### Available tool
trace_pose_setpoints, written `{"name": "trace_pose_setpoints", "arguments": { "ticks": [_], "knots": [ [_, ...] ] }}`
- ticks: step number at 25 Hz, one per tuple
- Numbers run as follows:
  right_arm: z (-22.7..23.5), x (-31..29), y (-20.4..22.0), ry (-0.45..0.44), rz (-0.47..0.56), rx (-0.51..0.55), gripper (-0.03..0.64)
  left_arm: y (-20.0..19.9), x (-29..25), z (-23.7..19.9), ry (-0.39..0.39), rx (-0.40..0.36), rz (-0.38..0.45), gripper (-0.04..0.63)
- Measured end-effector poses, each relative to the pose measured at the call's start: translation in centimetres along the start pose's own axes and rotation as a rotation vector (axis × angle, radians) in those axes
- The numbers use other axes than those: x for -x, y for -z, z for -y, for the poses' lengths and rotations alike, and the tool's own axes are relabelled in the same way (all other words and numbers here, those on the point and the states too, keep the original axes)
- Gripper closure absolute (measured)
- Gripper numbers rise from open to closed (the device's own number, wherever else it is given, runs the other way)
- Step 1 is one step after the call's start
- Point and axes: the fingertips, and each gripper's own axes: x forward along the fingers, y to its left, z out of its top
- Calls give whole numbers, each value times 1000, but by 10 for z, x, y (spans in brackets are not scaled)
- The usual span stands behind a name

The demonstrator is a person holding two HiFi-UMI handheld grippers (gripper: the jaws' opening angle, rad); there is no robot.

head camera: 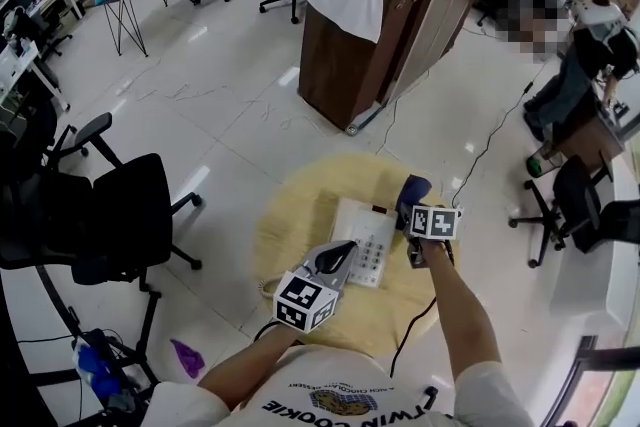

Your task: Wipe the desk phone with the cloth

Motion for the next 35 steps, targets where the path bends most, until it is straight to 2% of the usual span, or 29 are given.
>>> {"name": "trace_pose_setpoints", "arguments": {
  "ticks": [6, 10, 15, 22, 35],
  "knots": [
    [-4, -12, -21, -12, -30, 76, 549, 1, 3, -17, -39, 19, 11, 603],
    [-11, -21, -23, -30, -90, 107, 549, 0, 2, -22, -45, 25, 16, 603],
    [-23, -32, -24, -34, -149, 203, 549, 3, 3, -25, -47, 40, 15, 603],
    [-33, -48, -30, -46, -181, 240, 549, 8, 5, -24, -22, 54, 6, 603],
    [-88, -70, -37, -113, -196, 287, 549, 13, 7, -27, 26, 59, -8, 603]
  ]
}}
